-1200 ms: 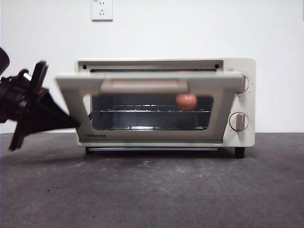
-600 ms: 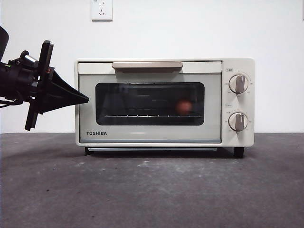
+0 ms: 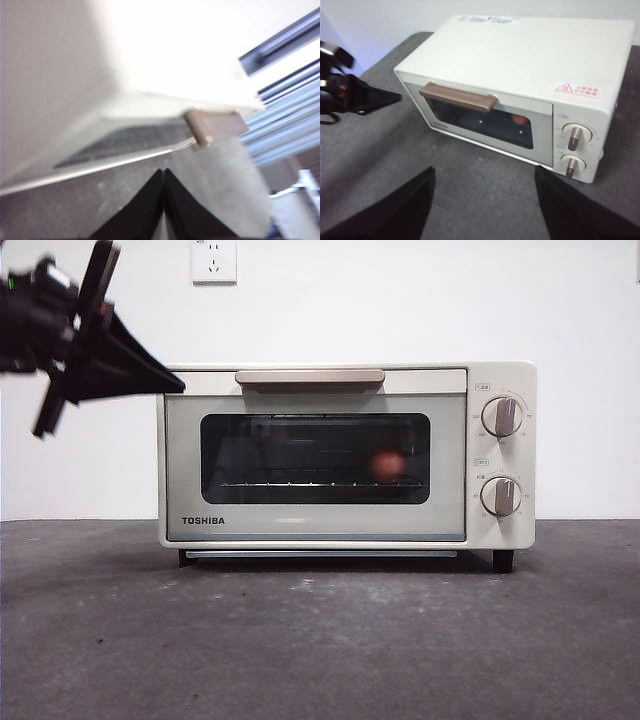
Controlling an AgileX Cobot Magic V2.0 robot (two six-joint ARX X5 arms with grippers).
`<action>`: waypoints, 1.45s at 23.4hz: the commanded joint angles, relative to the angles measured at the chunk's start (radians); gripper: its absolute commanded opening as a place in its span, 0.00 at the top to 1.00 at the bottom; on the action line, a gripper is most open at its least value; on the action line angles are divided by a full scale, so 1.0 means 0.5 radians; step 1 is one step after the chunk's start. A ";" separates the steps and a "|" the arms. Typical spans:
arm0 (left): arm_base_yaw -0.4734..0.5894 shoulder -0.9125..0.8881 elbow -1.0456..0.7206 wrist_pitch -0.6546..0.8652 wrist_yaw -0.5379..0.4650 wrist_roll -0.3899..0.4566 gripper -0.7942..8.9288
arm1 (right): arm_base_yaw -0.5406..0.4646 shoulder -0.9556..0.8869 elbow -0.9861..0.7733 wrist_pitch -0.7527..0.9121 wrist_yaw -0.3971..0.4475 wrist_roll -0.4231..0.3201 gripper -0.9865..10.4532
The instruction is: Eggoven
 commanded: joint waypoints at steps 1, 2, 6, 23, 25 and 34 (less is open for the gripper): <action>-0.105 -0.242 0.031 -0.346 -0.264 0.366 0.91 | 0.011 0.014 0.018 -0.001 0.008 -0.074 0.65; -0.152 -0.332 0.031 -0.459 -0.358 0.432 0.91 | 0.011 0.014 0.005 0.005 0.008 -0.075 0.65; -0.308 -0.626 0.031 -0.769 -0.626 0.545 0.91 | 0.011 0.011 -0.113 0.083 0.002 -0.075 0.65; -0.609 -1.293 0.031 -1.372 -1.274 0.656 0.91 | 0.026 -0.016 -0.894 1.141 -0.184 -0.073 0.91; -0.609 -1.298 0.031 -1.368 -1.274 0.655 0.91 | 0.026 -0.014 -0.897 1.142 -0.177 -0.112 0.91; -0.609 -1.297 0.031 -1.351 -1.274 0.655 0.91 | 0.024 -0.015 -0.896 1.170 -0.096 -0.120 0.91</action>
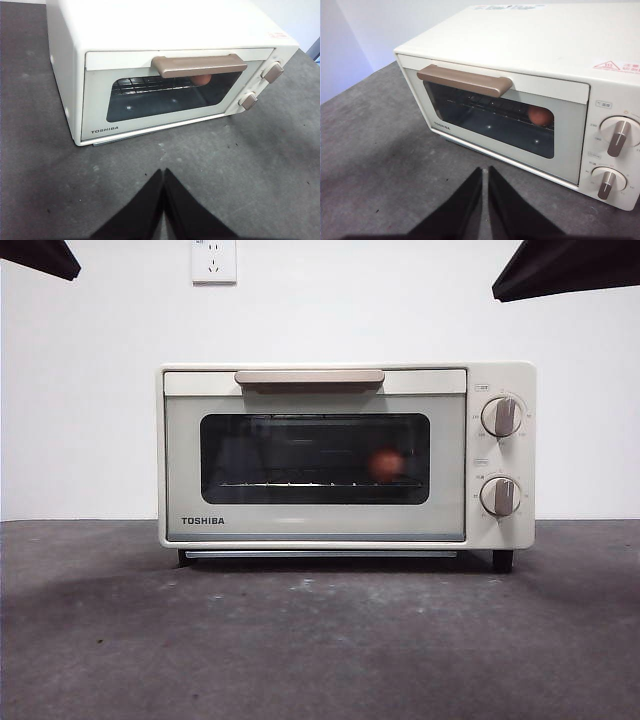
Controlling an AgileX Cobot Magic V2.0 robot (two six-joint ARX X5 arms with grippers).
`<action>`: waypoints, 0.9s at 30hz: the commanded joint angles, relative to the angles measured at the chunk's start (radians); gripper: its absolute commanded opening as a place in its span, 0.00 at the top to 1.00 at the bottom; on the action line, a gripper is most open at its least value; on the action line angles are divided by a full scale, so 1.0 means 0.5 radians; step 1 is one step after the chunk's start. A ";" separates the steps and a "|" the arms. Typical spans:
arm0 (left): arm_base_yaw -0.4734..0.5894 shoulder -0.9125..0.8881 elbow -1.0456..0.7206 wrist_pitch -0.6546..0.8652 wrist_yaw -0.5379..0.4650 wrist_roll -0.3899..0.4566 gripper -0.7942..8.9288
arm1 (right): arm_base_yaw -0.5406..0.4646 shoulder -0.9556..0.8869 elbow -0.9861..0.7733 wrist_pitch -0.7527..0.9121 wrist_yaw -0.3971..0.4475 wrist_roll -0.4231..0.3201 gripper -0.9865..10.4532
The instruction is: Eggoven
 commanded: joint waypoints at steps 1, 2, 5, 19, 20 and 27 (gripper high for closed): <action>-0.013 0.010 0.031 0.037 -0.002 0.018 0.91 | 0.012 0.007 0.008 0.022 0.008 -0.024 0.91; -0.013 0.010 0.031 0.037 -0.002 0.018 0.91 | 0.012 0.007 0.008 0.022 0.008 -0.024 0.91; -0.013 0.010 0.031 0.037 -0.002 0.018 0.91 | 0.012 0.007 0.008 0.021 0.008 -0.024 0.91; 0.235 -0.171 -0.040 0.342 -0.190 0.476 0.91 | 0.012 0.007 0.008 0.021 0.008 -0.024 0.91; 0.304 -0.223 -0.080 0.433 -0.189 0.490 0.91 | 0.012 0.007 0.008 0.022 0.008 -0.024 0.91; 0.779 -0.650 -0.551 0.947 -0.379 0.603 0.91 | 0.012 0.007 0.008 0.022 0.008 -0.024 0.91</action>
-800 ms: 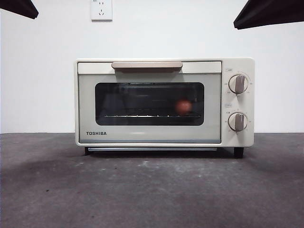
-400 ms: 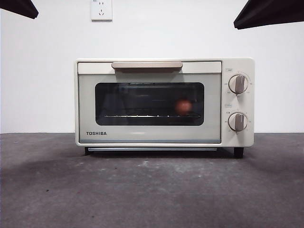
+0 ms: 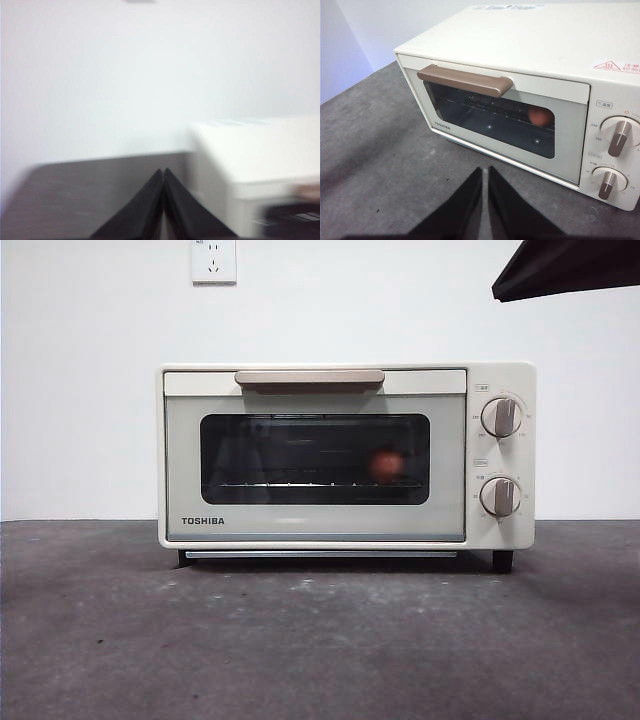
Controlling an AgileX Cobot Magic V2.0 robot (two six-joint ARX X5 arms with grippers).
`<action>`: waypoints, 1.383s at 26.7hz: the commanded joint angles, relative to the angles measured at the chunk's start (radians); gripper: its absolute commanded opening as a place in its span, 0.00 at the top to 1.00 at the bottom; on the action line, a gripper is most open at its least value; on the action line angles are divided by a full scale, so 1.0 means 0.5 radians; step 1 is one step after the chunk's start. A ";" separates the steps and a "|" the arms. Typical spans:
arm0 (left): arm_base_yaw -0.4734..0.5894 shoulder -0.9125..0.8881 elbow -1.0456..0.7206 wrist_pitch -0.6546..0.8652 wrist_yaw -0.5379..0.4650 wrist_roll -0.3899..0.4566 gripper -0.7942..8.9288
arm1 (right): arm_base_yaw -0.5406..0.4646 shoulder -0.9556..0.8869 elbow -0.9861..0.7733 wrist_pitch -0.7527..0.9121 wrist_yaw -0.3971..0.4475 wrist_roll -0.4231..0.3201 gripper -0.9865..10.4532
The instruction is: Eggoven
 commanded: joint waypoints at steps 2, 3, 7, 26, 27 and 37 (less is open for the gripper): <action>0.156 -0.204 -0.262 0.097 -0.163 0.083 0.91 | 0.012 0.007 0.008 0.022 0.008 -0.024 0.91; 0.185 -0.266 -0.330 0.104 -0.171 0.083 0.91 | 0.012 0.007 0.008 0.022 0.008 -0.024 0.91; 0.273 -0.538 -0.626 0.099 -0.182 0.083 0.91 | 0.012 0.007 0.008 0.022 0.009 -0.024 0.91; 0.291 -0.876 -1.090 -0.369 -0.172 -0.160 0.91 | 0.012 0.006 0.008 0.063 0.009 -0.024 0.91; 0.291 -0.876 -1.102 -0.366 -0.163 -0.194 0.91 | 0.012 0.006 0.008 0.069 0.009 -0.024 0.91; 0.291 -0.874 -1.107 -0.323 -0.128 -0.365 0.91 | 0.012 0.006 0.008 0.081 0.008 -0.024 0.91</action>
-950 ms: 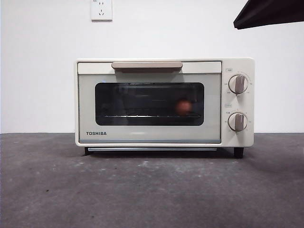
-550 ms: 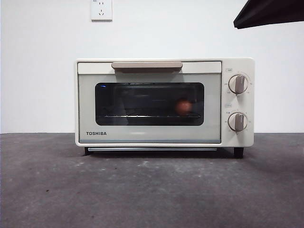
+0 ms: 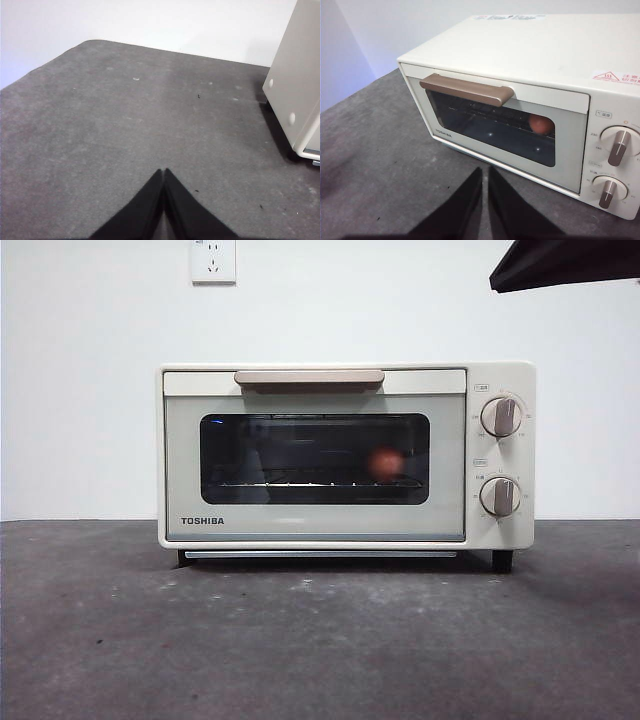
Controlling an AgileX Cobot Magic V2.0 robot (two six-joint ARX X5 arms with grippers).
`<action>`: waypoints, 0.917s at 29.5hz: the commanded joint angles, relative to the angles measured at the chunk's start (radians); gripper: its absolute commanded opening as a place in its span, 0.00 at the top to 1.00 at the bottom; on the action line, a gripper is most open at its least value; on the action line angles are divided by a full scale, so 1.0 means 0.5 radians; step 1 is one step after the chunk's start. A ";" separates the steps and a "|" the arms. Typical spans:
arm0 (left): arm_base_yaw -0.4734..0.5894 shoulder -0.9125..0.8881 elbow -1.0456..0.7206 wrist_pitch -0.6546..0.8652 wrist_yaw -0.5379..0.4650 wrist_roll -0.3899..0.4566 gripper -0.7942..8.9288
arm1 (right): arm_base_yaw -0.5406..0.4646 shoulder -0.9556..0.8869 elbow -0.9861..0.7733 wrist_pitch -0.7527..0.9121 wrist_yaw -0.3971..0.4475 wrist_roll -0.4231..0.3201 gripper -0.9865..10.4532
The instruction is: Eggoven
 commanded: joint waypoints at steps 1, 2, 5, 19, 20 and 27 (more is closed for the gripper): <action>0.005 -0.001 -0.040 -0.017 0.005 -0.031 0.91 | 0.012 0.006 0.008 0.025 0.008 -0.024 0.91; 0.005 -0.001 -0.040 -0.017 0.004 -0.031 0.91 | 0.012 0.006 0.008 0.025 0.008 -0.024 0.91; 0.005 -0.001 -0.040 -0.017 0.005 -0.031 0.91 | 0.012 0.006 0.008 0.025 0.008 -0.024 0.91; 0.005 -0.001 -0.040 -0.017 0.004 -0.031 0.91 | -0.336 -0.332 -0.048 -0.092 0.031 -0.302 0.91; 0.005 -0.001 -0.040 -0.017 0.005 -0.031 0.91 | -0.406 -0.378 -0.072 -0.097 0.002 -0.312 0.91; 0.005 -0.001 -0.040 -0.017 0.004 -0.031 0.91 | -0.891 -0.794 -0.411 0.034 -0.006 -0.450 0.91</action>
